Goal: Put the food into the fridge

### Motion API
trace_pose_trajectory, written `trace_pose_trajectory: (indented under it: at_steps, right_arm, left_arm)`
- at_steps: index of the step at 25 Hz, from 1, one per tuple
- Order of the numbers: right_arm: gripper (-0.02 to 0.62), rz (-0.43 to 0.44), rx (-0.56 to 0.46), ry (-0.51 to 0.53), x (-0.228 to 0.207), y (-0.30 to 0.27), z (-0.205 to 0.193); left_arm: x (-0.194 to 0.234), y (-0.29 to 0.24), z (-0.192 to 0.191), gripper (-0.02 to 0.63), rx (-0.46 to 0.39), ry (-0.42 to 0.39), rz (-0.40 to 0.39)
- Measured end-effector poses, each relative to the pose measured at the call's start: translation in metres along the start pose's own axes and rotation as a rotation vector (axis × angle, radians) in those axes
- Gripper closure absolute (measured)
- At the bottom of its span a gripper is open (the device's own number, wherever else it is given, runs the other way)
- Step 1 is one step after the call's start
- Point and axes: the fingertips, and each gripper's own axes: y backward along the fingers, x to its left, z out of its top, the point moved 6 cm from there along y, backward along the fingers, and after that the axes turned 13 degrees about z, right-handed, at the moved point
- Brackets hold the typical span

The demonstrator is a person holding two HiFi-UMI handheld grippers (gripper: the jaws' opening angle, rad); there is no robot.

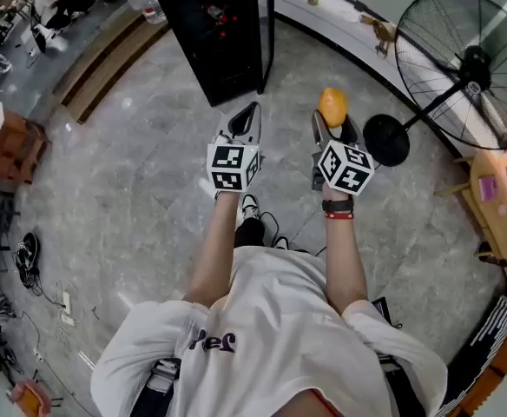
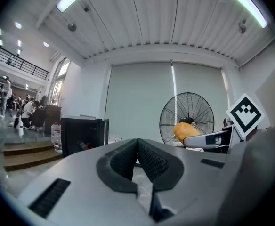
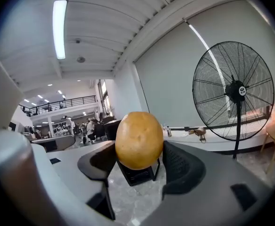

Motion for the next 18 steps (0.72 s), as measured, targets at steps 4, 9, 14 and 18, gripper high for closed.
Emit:
trace_pose_trajectory:
  at_steps: [4,9,14,18]
  right_arm:
    - [0.281,0.016,0.01,-0.016,0.009,-0.053,0.005]
    - [0.281,0.04,0.021,-0.016,0.02,-0.117,0.017]
    - [0.28,0.055,0.024,-0.022,0.031,-0.173,0.024]
    - [0.281,0.067,0.038,-0.005,0.039,-0.208,0.03]
  left_arm:
    - [0.035,-0.034,0.0,0.588,0.013,0.009,0.003]
    - [0.074,-0.077,0.009,0.588,0.005,0.018,0.012]
    - [0.113,-0.114,0.018,0.588,-0.001,0.031,0.003]
    - [0.14,-0.139,0.021,0.588,-0.002,0.053,0.012]
